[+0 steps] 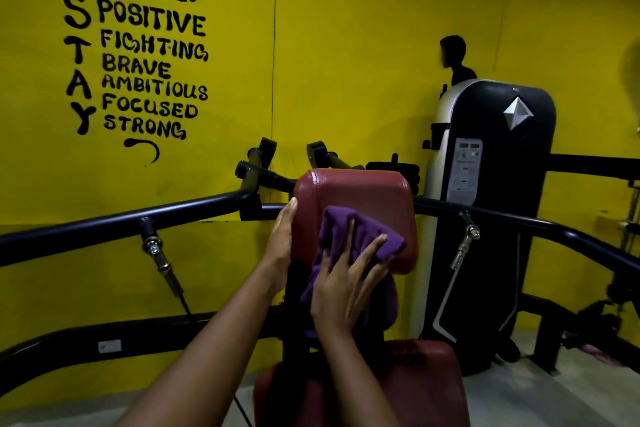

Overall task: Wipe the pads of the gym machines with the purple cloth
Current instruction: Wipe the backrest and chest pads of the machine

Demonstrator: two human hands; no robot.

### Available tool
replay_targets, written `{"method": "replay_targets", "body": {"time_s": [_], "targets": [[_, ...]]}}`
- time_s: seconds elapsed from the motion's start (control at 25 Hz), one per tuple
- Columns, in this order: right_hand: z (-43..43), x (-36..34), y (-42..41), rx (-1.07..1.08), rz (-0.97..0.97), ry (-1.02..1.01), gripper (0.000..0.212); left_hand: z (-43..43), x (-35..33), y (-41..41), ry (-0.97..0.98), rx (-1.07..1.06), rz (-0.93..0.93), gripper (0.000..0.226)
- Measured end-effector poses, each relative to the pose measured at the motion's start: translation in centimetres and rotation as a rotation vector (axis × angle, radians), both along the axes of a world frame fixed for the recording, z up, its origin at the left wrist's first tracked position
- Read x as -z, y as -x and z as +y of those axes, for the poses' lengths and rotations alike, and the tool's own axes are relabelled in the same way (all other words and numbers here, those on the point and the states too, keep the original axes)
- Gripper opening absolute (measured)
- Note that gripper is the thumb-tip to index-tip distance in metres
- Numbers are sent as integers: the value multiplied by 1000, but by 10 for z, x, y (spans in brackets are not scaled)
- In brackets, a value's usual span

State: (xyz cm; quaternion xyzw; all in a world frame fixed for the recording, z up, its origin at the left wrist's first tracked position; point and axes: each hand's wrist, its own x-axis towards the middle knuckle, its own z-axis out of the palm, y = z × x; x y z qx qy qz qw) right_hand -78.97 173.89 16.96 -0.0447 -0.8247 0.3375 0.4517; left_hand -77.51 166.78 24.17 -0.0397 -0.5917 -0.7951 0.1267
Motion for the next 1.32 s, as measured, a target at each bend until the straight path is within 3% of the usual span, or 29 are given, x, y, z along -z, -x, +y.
{"method": "replay_targets", "body": {"time_s": [0.12,0.16,0.28,0.32,0.48,0.6,0.68,0.8,0.96,1.16,1.32], "targets": [[29,-50,21,21,12,-166,59,0,18,22,37,-6,62,86],[30,-67,25,22,13,-210,60,2,23,30,6,14,59,91],[6,-71,24,51,138,-424,64,11,10,7,-138,18,164,40],[1,-62,18,62,158,-512,65,14,12,6,-165,35,195,36],[19,-30,14,-37,313,-650,67,13,19,5,-233,-39,159,46],[32,-65,32,-99,352,-660,64,8,14,14,-105,-130,132,65],[41,-102,45,-128,267,-615,63,9,10,26,137,-259,108,77],[62,-136,60,-142,145,-543,74,25,1,34,367,-508,49,63],[97,-139,73,-96,144,-436,77,35,5,34,441,-699,22,64],[129,-97,71,-220,59,111,73,34,10,39,462,-751,68,77],[128,-46,46,-143,-113,258,72,34,7,34,456,-720,69,74]]}}
